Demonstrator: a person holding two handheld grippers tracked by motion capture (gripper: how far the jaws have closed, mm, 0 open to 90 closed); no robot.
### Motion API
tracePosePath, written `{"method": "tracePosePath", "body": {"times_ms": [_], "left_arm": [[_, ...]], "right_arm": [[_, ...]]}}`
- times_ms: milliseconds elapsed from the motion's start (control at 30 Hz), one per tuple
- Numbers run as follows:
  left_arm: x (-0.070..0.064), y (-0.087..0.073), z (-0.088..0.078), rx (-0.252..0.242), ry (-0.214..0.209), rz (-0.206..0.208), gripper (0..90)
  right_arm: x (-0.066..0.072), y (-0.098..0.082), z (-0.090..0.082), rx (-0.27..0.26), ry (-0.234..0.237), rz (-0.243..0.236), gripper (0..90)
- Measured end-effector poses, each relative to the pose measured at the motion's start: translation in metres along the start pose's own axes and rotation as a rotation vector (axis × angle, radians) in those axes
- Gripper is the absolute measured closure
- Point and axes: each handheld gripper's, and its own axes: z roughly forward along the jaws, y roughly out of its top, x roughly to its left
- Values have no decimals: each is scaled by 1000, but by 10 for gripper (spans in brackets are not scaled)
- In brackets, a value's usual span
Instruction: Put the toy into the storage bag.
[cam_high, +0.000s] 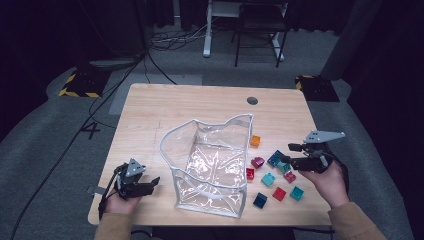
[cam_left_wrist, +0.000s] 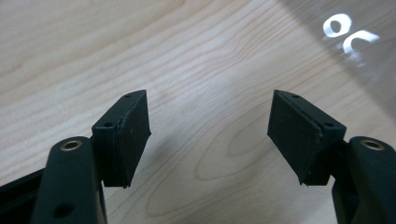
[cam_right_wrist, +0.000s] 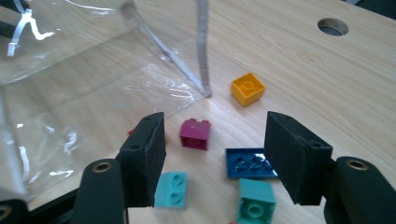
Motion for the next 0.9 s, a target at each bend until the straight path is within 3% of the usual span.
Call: {"method": "tracePosePath", "body": {"times_ms": [33,67,233,300,533,900], "left_arm": [[1,0,4,23,12,-3,299],[2,-1,8,42,21,-11,293],[3,-2,12,28,16,-19,289],[4,-3,13,17,5,-26,281],[4,-2,16,16,26,-48,208],[3,0,19,17,42,-68,203]], "right_arm": [[0,0,0,0,0,0,394],[-9,2,11,17,-14,2,386],[-25,7,28,35,-28,14,376],[-32,11,38,68,-42,8,376],[-49,20,71,128,-51,-4,366],[-67,22,105,126,4,88,360]]}}
